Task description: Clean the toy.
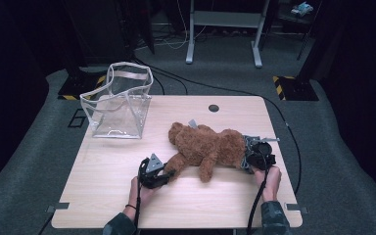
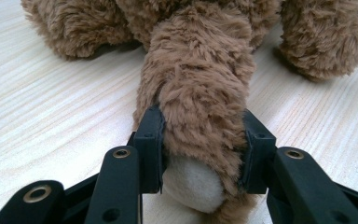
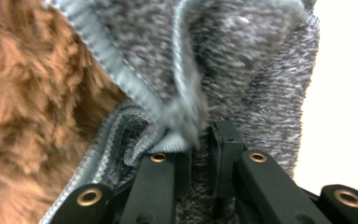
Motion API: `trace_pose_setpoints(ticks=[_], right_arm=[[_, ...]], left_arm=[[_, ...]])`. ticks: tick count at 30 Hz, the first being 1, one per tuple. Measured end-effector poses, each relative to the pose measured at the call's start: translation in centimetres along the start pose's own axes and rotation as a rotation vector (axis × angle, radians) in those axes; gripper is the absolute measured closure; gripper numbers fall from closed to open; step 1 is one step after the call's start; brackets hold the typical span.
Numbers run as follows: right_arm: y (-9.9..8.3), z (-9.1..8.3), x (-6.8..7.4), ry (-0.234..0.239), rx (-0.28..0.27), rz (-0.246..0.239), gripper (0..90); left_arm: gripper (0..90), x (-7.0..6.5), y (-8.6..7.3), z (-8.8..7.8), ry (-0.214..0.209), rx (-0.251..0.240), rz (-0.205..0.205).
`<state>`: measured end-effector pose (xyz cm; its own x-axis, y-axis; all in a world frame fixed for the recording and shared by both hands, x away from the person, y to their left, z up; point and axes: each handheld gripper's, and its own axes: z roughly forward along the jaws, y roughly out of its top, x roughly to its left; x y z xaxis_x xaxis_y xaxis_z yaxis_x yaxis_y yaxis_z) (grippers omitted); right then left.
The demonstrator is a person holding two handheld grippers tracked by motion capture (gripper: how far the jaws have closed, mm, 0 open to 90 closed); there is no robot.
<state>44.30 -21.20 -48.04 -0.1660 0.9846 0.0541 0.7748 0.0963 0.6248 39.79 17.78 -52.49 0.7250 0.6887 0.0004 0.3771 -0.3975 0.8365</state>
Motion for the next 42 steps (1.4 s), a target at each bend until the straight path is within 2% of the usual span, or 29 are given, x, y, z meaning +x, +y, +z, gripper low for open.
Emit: trace_pose_setpoints(ticks=[2,5,8,10,11,13,17,20,22,26,28,30,31,32,34,36,38,40,42], right_arm=[[0.4,-1.2,-0.1,-0.021,-0.037,-0.009,80.9],[1.7,-4.0,-0.3,-0.027,-0.146,-0.029,80.8],[3.4,-5.7,0.8,0.002,-0.226,-0.079,80.6],[4.4,-5.3,2.1,-0.015,-0.205,-0.128,80.7],[4.8,-4.4,2.5,-0.025,-0.186,-0.144,80.7],[4.9,-2.9,2.6,-0.032,-0.163,-0.120,80.8],[4.3,-0.8,0.8,0.006,-0.137,-0.002,81.2],[3.3,0.6,-0.1,0.020,-0.081,0.046,81.3],[2.4,1.5,-0.6,0.033,-0.045,0.061,81.2],[1.0,2.3,-0.7,0.041,0.030,0.024,81.1],[0.4,1.7,-0.7,0.037,0.043,0.009,80.9],[0.2,0.4,-0.6,0.028,0.020,0.023,80.9],[0.2,-0.2,-0.7,0.026,-0.005,0.016,80.9],[0.4,-1.9,-0.7,0.018,-0.054,0.017,80.9],[0.6,-3.9,-0.5,0.020,-0.128,-0.004,80.9],[1.1,-6.2,0.3,0.036,-0.203,-0.038,80.9],[1.6,-7.7,1.7,0.067,-0.258,-0.081,80.9],[1.8,-8.1,3.3,0.084,-0.269,-0.125,80.9],[1.6,-7.0,4.4,0.076,-0.241,-0.158,81.0]], left_arm=[[59.4,0.0,0.0,0.0,-0.001,0.001,0.000],[59.3,0.0,0.0,0.0,0.005,-0.006,-0.001],[59.3,0.0,0.0,0.0,0.006,-0.003,0.005],[59.3,-0.1,0.0,0.1,0.007,-0.007,-0.001],[59.3,-0.1,0.0,0.0,0.006,-0.004,0.002],[59.3,-0.1,0.0,0.0,0.007,-0.007,0.000],[59.3,-0.1,0.0,0.0,0.006,-0.006,0.001],[59.3,-0.1,0.0,0.0,0.008,-0.007,0.000],[59.3,-0.1,0.0,0.0,0.006,-0.003,0.001],[59.3,-0.1,0.0,0.0,0.004,-0.001,0.002],[59.3,-0.1,0.0,0.1,0.009,-0.007,0.000],[59.3,-0.1,0.0,0.1,0.009,-0.007,0.000],[59.3,-0.1,0.0,0.1,0.008,-0.007,0.000],[59.3,-0.1,0.0,0.1,0.009,-0.008,0.000],[59.3,-0.1,0.0,0.1,0.009,-0.007,0.000],[59.3,-0.1,0.0,0.1,0.009,-0.008,0.000],[59.3,-0.1,0.0,0.1,0.008,-0.008,0.000],[59.2,-0.1,0.0,0.1,0.008,-0.007,-0.001],[59.3,-0.1,0.0,0.1,0.008,-0.008,-0.001]])
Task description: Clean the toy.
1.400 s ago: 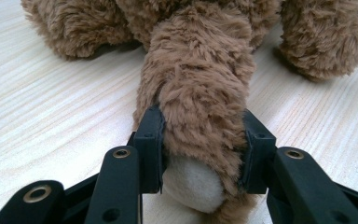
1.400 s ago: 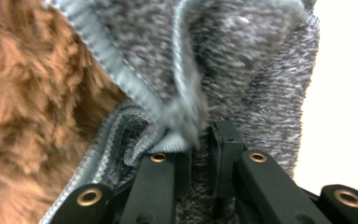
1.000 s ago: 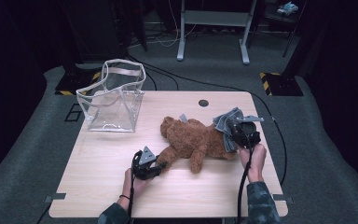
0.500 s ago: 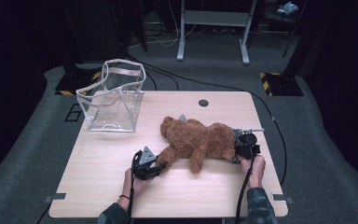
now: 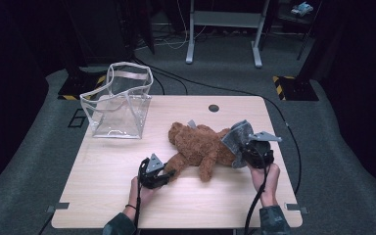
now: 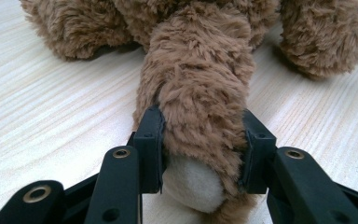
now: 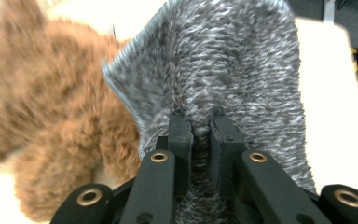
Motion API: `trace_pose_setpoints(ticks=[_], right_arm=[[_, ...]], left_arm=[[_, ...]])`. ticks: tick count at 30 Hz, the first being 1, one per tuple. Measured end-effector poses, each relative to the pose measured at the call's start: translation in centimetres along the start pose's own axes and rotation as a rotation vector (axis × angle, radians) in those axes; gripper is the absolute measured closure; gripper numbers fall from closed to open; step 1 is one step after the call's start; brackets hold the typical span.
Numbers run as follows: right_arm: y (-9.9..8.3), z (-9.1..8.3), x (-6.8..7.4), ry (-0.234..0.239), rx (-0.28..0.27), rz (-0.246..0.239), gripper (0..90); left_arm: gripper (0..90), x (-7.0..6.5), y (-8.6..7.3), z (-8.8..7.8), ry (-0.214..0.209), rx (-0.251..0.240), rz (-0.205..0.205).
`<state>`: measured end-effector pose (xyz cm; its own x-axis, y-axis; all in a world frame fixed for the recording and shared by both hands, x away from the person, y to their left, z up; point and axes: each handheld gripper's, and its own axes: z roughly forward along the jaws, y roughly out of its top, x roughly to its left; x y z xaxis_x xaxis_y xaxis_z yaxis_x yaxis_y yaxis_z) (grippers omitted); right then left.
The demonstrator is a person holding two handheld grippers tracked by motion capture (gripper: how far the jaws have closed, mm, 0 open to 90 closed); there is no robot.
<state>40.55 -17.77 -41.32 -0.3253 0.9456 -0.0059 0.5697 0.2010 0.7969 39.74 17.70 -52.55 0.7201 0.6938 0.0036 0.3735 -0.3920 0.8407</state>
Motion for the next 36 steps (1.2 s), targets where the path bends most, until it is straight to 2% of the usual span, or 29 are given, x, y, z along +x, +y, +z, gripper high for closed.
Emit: trace_pose_setpoints(ticks=[2,3,8,11,15,16,19,20,23,25,27,29,31,33,36], right_arm=[[-1.0,1.5,0.2,-0.004,0.031,0.007,81.2],[-1.7,1.9,0.0,-0.006,0.032,0.030,81.2],[-3.6,2.0,-0.9,-0.019,0.048,0.071,81.2],[-5.2,2.5,-1.2,-0.047,0.098,0.081,81.1],[-7.1,3.2,-1.3,-0.036,0.163,0.089,81.0],[-7.2,3.1,-1.2,-0.034,0.162,0.082,80.9],[-7.1,2.2,-0.9,-0.024,0.143,0.064,80.7],[-6.5,0.8,-0.5,-0.018,0.102,0.051,80.7],[-5.5,-0.9,0.5,0.008,0.032,0.027,80.7],[-4.5,-1.7,1.7,0.045,-0.013,-0.010,80.7],[-3.6,-1.7,3.1,0.082,-0.036,-0.039,80.6],[-2.8,-0.6,4.5,0.102,-0.017,-0.083,80.4],[-2.8,1.4,5.5,0.104,0.021,-0.109,80.3],[-3.6,3.4,5.5,0.118,0.053,-0.093,80.6],[-5.2,4.8,4.8,0.154,0.083,-0.030,80.8]], left_arm=[[59.3,0.0,0.0,0.0,-0.002,0.001,0.000],[59.3,0.0,0.0,0.0,-0.002,0.001,0.001],[59.3,0.0,0.0,0.0,-0.001,0.001,0.001],[59.3,0.0,0.0,0.0,0.000,0.000,0.001],[59.3,0.0,0.0,0.0,-0.001,0.001,0.000],[59.3,0.0,0.0,0.0,-0.001,0.001,0.001],[59.3,0.0,0.0,0.0,-0.001,0.001,0.001],[59.2,0.0,0.0,0.0,-0.001,0.000,0.000],[59.3,0.0,0.0,0.0,-0.001,0.001,0.001],[59.2,0.0,0.0,0.0,-0.004,0.004,0.001],[59.2,0.0,0.0,0.0,-0.001,0.001,0.000],[59.2,0.0,0.0,0.0,-0.002,0.001,0.000],[59.2,0.1,0.0,-0.1,-0.009,0.008,0.002],[59.2,0.1,0.0,-0.1,-0.010,0.008,0.002],[59.3,0.1,0.0,-0.1,-0.013,0.008,0.001]])
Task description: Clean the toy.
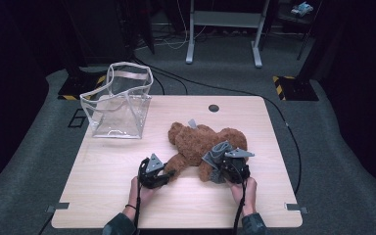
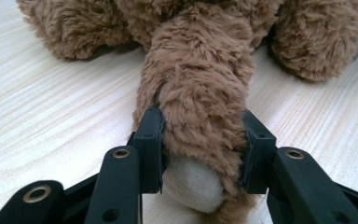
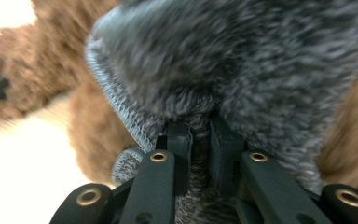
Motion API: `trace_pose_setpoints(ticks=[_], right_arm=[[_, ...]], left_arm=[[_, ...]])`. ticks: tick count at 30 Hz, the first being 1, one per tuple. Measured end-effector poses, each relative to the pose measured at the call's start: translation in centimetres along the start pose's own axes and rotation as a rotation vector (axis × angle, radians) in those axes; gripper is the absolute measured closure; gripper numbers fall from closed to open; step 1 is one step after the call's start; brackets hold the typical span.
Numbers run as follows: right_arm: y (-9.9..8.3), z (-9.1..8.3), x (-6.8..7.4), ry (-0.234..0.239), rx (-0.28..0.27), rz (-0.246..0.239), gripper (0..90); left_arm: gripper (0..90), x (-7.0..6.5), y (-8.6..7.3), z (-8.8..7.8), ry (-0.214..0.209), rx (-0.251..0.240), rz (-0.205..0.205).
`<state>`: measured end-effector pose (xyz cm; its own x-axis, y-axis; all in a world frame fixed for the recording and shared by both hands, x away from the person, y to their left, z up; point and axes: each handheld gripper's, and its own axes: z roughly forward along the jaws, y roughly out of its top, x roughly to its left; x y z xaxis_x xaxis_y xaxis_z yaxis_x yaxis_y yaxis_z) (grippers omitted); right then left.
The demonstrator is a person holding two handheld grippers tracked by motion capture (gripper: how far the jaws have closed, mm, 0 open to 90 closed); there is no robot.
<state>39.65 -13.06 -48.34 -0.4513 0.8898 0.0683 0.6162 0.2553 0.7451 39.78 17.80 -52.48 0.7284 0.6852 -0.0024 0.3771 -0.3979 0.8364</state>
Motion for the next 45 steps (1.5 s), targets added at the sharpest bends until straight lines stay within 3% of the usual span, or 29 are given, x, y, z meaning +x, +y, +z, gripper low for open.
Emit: trace_pose_setpoints(ticks=[4,7,10,13,16,18,19,21,24,26,30,33,35,38,40,45], right_arm=[[-1.4,0.9,-0.9,-0.029,0.070,0.030,80.8],[-1.6,0.7,-1.6,-0.048,0.087,0.056,80.7],[-1.9,-0.2,-2.2,-0.120,0.116,0.049,80.6],[-2.5,-1.4,-3.3,-0.165,0.111,0.073,80.6],[-2.4,-3.0,-3.6,-0.159,0.057,0.074,80.5],[-2.0,-3.6,-3.1,-0.123,0.018,0.042,80.2],[-1.2,-3.9,-1.9,-0.083,-0.017,0.003,80.0],[-0.1,-3.7,-0.5,-0.040,-0.034,-0.037,80.0],[1.0,-2.2,0.8,-0.033,-0.018,-0.073,80.1],[1.1,-1.3,0.4,-0.042,-0.011,-0.065,80.3],[0.3,-1.3,-0.9,-0.066,0.005,-0.020,80.5],[-0.8,-1.8,-2.4,-0.120,0.027,0.008,80.5],[-1.5,-2.5,-3.7,-0.157,0.035,0.053,80.6],[-1.9,-3.5,-4.5,-0.159,0.018,0.083,80.6],[-1.6,-4.1,-4.2,-0.148,0.004,0.074,80.5],[0.9,-4.9,-1.5,-0.085,-0.062,0.009,80.4]], left_arm=[[59.2,0.0,0.0,0.0,-0.002,0.001,0.000],[59.3,0.0,0.0,0.0,0.001,-0.002,0.000],[59.2,0.0,0.0,0.0,0.000,-0.001,-0.001],[59.2,0.0,0.0,0.0,0.000,-0.001,-0.001],[59.3,0.0,0.0,0.0,0.000,-0.001,-0.001],[59.2,0.0,0.0,0.0,0.001,0.000,-0.001],[59.2,0.0,0.0,0.0,0.001,0.000,0.000],[59.3,0.0,0.0,0.0,0.000,0.000,-0.002],[59.2,0.0,0.0,0.0,0.000,0.000,-0.002],[59.3,0.0,0.0,0.0,-0.003,0.002,-0.001],[59.2,0.1,0.0,0.0,-0.005,0.001,-0.001],[59.3,0.1,0.0,0.0,-0.006,0.001,-0.002],[59.3,0.0,0.0,0.0,-0.006,0.001,-0.004],[59.2,0.1,0.0,0.0,-0.005,-0.001,-0.006],[59.0,0.0,0.0,0.1,0.001,-0.007,-0.009],[58.7,0.1,0.0,0.0,-0.004,-0.001,-0.009]])
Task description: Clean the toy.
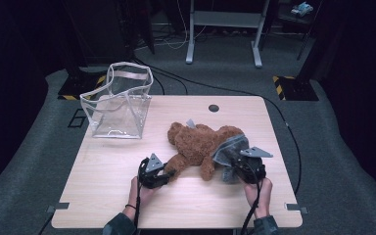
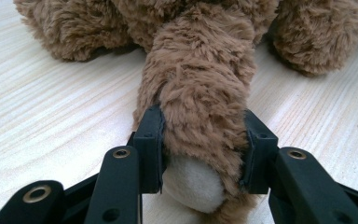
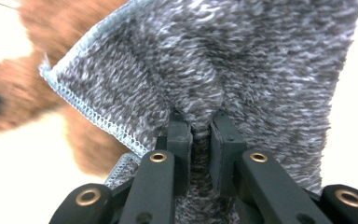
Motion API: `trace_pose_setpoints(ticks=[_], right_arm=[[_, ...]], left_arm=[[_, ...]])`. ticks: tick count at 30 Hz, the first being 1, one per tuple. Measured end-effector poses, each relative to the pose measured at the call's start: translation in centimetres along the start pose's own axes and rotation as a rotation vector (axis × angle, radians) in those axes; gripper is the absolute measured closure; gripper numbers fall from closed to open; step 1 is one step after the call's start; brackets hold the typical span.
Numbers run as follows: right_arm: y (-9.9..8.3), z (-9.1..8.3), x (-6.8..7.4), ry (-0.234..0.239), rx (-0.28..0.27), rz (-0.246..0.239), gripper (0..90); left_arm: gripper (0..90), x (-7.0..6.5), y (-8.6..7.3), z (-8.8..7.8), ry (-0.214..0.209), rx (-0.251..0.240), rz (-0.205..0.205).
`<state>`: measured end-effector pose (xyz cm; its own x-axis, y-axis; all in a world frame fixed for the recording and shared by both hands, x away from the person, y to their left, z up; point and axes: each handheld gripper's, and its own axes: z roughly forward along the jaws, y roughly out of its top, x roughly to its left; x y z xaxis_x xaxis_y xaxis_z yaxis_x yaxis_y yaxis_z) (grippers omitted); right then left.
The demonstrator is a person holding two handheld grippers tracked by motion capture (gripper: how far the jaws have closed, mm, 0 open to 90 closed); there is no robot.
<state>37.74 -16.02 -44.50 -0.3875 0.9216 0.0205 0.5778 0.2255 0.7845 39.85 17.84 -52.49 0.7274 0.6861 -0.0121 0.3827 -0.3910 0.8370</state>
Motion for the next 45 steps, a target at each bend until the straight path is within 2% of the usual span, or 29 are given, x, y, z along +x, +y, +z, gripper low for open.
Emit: trace_pose_setpoints(ticks=[3,5,8,9,12,17,19,21,22,23,26,28,29,33,36,37,41,43,44,45], right_arm=[[1.5,0.9,2.0,0.032,-0.016,-0.052,80.4],[2.0,2.4,3.4,0.045,0.010,-0.077,80.4],[1.5,4.4,4.6,0.051,0.060,-0.074,80.5],[1.3,4.6,4.7,0.052,0.064,-0.082,80.6],[0.3,5.0,4.7,0.060,0.087,-0.064,80.6],[-1.3,5.4,4.1,0.074,0.160,-0.066,80.5],[-1.3,5.0,3.7,0.073,0.152,-0.065,80.4],[-0.6,3.8,3.2,0.075,0.096,-0.039,80.4],[-0.2,3.2,3.0,0.074,0.073,-0.056,80.4],[0.1,2.8,3.1,0.070,0.056,-0.046,80.3],[1.7,1.9,3.9,0.081,0.000,-0.075,80.2],[2.2,1.9,4.3,0.093,-0.012,-0.088,80.1],[2.8,2.2,5.2,0.111,-0.018,-0.102,80.0],[3.3,3.5,6.7,0.133,0.010,-0.119,79.6],[2.8,5.2,7.6,0.147,0.067,-0.133,79.8],[2.6,5.5,7.8,0.152,0.066,-0.130,79.8],[1.6,5.7,8.0,0.164,0.060,-0.115,80.0],[1.3,5.8,8.1,0.175,0.074,-0.140,80.1],[1.0,5.9,8.5,0.178,0.084,-0.129,80.2],[0.7,6.1,8.8,0.191,0.099,-0.140,80.2]], left_arm=[[58.6,0.0,0.0,0.1,0.004,-0.008,-0.004],[58.6,0.0,0.0,0.1,0.005,-0.007,-0.004],[58.5,0.0,0.0,0.0,0.000,0.000,-0.002],[58.4,0.0,0.0,0.0,0.003,-0.004,-0.003],[58.4,0.0,0.0,0.0,-0.001,-0.001,-0.004],[58.3,0.1,0.0,0.0,-0.004,0.002,-0.004],[58.3,0.0,0.0,0.0,-0.001,0.000,-0.005],[58.3,0.1,0.0,0.0,-0.001,-0.001,-0.006],[58.2,0.0,0.0,0.0,-0.001,-0.001,-0.006],[58.2,0.0,0.0,0.0,-0.001,-0.001,-0.005],[57.9,0.0,0.0,0.0,-0.001,-0.001,-0.005],[57.7,0.0,0.0,0.0,0.000,-0.001,-0.004],[57.4,0.1,0.0,0.0,-0.001,-0.001,-0.005],[57.2,0.0,0.0,0.0,0.000,-0.002,-0.009],[57.0,0.0,0.0,0.0,-0.003,-0.003,-0.015],[56.9,0.0,0.0,0.0,-0.002,-0.003,-0.014],[56.9,0.0,0.0,0.0,-0.003,-0.003,-0.016],[56.9,0.0,0.0,0.0,-0.002,-0.003,-0.015],[56.8,0.0,0.0,0.0,-0.001,-0.003,-0.014],[56.8,0.0,0.0,0.0,-0.002,-0.003,-0.014]])
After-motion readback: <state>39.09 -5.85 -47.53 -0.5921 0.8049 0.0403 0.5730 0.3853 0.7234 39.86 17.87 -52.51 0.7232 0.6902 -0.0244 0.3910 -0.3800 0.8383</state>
